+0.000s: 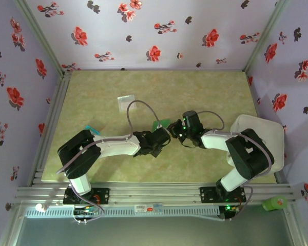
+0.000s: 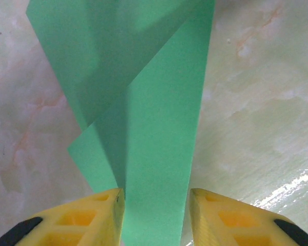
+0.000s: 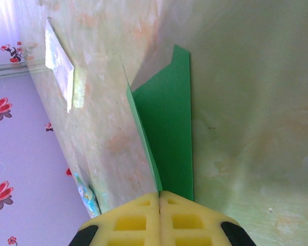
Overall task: Fold a paper plane with a square sheet of paper (pick it up from the middle)
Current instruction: Fold the wing for the fifth time at the center of the table.
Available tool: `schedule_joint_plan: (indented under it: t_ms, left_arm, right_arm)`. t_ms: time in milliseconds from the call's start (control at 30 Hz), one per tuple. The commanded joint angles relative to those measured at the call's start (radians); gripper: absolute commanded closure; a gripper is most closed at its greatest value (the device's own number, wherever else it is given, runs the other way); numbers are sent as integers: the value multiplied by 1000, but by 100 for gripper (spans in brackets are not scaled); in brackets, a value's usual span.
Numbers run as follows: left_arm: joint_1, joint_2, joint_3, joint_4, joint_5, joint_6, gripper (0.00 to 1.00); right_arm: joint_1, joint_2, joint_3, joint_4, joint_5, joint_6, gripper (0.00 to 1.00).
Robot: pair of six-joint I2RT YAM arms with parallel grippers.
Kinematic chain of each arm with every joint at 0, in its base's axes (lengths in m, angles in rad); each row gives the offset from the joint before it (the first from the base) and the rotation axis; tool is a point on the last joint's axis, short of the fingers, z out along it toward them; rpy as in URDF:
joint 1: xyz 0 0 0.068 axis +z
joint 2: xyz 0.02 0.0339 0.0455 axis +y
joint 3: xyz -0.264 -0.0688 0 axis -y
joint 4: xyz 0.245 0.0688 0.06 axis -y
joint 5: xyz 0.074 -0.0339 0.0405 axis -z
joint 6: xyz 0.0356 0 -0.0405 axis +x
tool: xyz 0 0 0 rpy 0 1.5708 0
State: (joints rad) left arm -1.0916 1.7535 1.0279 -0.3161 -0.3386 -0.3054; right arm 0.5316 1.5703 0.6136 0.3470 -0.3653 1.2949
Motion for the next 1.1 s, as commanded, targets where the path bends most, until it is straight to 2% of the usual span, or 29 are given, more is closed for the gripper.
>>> schedule_joint_plan:
  t_ms: [0, 267, 1067]
  left_arm:
    - [-10, 22, 1, -13, -31, 19, 62]
    - [-10, 30, 1, -14, -35, 23, 65]
    - [-10, 7, -20, 2, -55, 21, 84]
  right_arm:
    - [10, -26, 17, -3, 14, 24, 97]
    - [11, -31, 21, -2, 10, 26, 97]
    - [11, -50, 1, -12, 18, 21, 97]
